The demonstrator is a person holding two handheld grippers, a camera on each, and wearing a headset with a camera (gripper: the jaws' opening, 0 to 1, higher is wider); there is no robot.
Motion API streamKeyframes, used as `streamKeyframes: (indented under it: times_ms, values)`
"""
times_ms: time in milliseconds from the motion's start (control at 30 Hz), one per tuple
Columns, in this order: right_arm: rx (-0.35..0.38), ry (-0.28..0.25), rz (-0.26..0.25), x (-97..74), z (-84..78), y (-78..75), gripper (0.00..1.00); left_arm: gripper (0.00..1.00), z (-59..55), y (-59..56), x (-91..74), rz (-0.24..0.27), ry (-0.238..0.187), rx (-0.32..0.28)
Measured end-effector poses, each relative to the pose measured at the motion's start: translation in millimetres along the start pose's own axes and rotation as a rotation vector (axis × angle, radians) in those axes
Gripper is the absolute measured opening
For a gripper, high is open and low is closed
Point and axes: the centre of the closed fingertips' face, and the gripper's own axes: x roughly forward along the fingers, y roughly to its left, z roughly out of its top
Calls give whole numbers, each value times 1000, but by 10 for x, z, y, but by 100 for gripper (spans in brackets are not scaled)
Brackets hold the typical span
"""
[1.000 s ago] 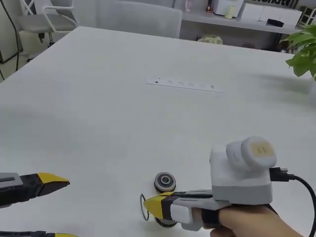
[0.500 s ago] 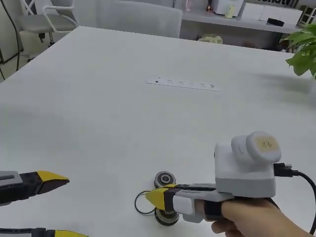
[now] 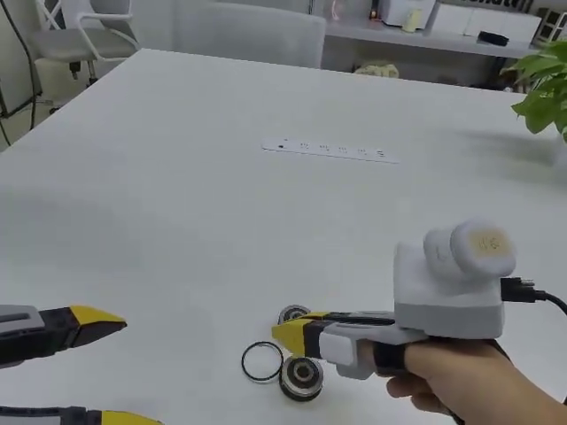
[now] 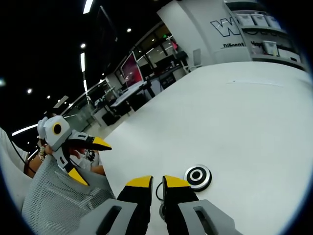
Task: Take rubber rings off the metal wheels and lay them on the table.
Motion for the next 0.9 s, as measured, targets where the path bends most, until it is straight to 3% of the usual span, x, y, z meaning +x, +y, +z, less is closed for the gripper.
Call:
streamKeyframes:
  times_ms: [167,300,433,600,900]
  values:
    - [14,-26,-41,-60,69,-125,5,57,-6,-14,8,-10,11,25]
    - [29,-52,-64,-110,131,-203,5,58,57,-47,7,-30,-6,61]
    - [44,-71,-77,-143,173,-251,5,59,106,-37,-16,-33,5,96]
    - [64,-91,-88,-175,214,-287,5,59,455,-2,-60,-35,-73,118]
    - [99,-143,-114,-286,335,-393,6,59,906,-22,58,-90,-78,270]
